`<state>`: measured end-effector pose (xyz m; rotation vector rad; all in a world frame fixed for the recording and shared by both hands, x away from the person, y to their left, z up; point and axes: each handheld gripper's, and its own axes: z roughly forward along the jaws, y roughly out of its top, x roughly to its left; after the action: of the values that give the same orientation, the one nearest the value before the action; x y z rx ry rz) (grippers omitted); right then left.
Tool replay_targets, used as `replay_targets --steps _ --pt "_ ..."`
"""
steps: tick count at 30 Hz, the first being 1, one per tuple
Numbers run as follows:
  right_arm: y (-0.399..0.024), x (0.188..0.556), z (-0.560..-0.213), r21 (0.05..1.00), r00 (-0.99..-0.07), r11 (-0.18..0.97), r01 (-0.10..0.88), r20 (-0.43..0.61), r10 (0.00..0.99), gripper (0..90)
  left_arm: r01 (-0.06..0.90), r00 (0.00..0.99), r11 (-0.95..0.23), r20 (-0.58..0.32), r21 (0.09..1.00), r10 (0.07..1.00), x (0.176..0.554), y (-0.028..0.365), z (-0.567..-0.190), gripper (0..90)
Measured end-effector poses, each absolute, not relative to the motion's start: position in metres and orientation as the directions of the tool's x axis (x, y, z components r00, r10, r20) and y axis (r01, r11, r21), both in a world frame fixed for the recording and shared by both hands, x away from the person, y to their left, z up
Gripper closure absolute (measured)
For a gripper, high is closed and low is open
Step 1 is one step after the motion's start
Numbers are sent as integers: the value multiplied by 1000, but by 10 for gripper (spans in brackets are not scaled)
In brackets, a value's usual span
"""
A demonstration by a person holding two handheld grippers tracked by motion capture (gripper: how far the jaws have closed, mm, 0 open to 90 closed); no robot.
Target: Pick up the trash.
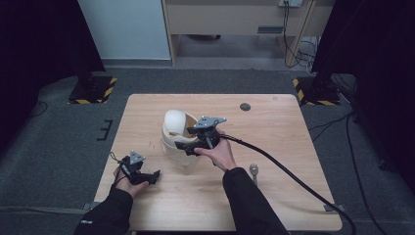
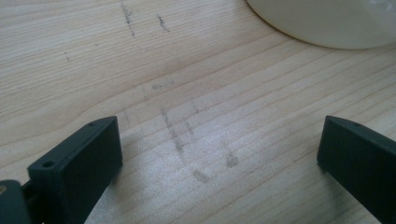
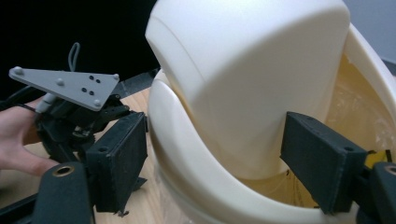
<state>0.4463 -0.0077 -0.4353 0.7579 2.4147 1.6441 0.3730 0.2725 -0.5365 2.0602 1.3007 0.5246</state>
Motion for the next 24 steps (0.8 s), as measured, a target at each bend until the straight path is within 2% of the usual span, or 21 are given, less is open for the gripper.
replay_targets --steps 7,13,17,24 --pt "-14 442 -423 907 -868 299 297 126 480 230 648 431 -307 -3 697 902 373 273 -537 0" --pt "-34 435 -390 932 -853 271 243 72 517 224 648 431 -307 -3 697 902 373 272 -537 0" --pt "-59 428 -365 945 -820 249 213 34 572 208 648 431 -307 -3 697 902 373 272 -537 0" --pt "-103 419 -350 948 -749 240 209 -3 663 208 647 431 -307 -2 697 902 373 272 -537 0"
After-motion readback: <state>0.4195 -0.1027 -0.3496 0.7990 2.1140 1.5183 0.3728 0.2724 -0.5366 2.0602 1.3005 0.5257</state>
